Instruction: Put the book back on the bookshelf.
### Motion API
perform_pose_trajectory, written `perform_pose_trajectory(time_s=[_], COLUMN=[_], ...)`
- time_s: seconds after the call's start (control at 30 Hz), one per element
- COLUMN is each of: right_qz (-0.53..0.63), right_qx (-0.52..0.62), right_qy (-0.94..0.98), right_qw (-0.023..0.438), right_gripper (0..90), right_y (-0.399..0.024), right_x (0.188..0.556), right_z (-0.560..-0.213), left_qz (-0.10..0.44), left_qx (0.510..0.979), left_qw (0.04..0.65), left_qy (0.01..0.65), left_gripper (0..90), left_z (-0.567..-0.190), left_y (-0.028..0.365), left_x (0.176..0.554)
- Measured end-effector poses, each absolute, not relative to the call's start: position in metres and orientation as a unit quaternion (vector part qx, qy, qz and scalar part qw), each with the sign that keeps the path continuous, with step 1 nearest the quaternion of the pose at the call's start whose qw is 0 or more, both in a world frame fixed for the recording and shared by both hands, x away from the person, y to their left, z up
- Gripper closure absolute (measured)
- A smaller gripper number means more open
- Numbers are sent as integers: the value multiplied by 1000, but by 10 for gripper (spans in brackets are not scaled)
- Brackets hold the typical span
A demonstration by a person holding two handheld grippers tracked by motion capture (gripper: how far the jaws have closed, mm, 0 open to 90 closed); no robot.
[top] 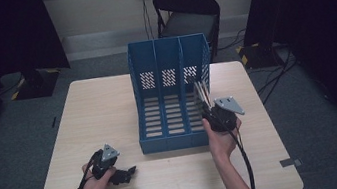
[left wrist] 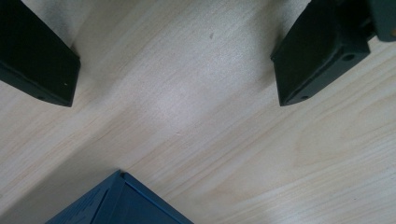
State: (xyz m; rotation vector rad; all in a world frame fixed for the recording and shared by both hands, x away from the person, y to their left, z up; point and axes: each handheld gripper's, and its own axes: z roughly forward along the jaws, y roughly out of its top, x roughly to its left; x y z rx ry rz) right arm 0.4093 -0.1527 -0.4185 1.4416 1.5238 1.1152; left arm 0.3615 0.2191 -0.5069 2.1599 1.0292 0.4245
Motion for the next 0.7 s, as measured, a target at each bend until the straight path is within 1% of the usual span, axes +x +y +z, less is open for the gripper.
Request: perform_pose_trajectory(time_s=[0.1, 0.2, 0.33, 0.53, 0.6, 0.7], right_qz=[439, 447, 456, 471, 472, 472], right_qx=[557, 549, 549, 535, 529, 519], right_qy=[599, 609, 612, 628, 634, 643], right_qw=[371, 358, 340, 313, 308, 307], right_gripper=[555, 535, 477, 416, 397, 336], right_y=[-153, -155, -159, -165, -166, -168], right_x=[410, 411, 411, 411, 411, 409], right_z=[-414, -411, -408, -406, -405, -405], left_qz=[164, 164, 164, 164, 164, 164], left_qx=[833, 833, 833, 833, 833, 833], left_qw=[348, 348, 348, 348, 348, 348], left_qy=[397, 397, 397, 397, 397, 397], left_gripper=[0, 0, 0, 0, 0, 0], left_z=[-507, -507, -507, -507, -507, -507], left_y=[219, 219, 219, 219, 219, 219], left_x=[361, 361, 361, 361, 361, 361])
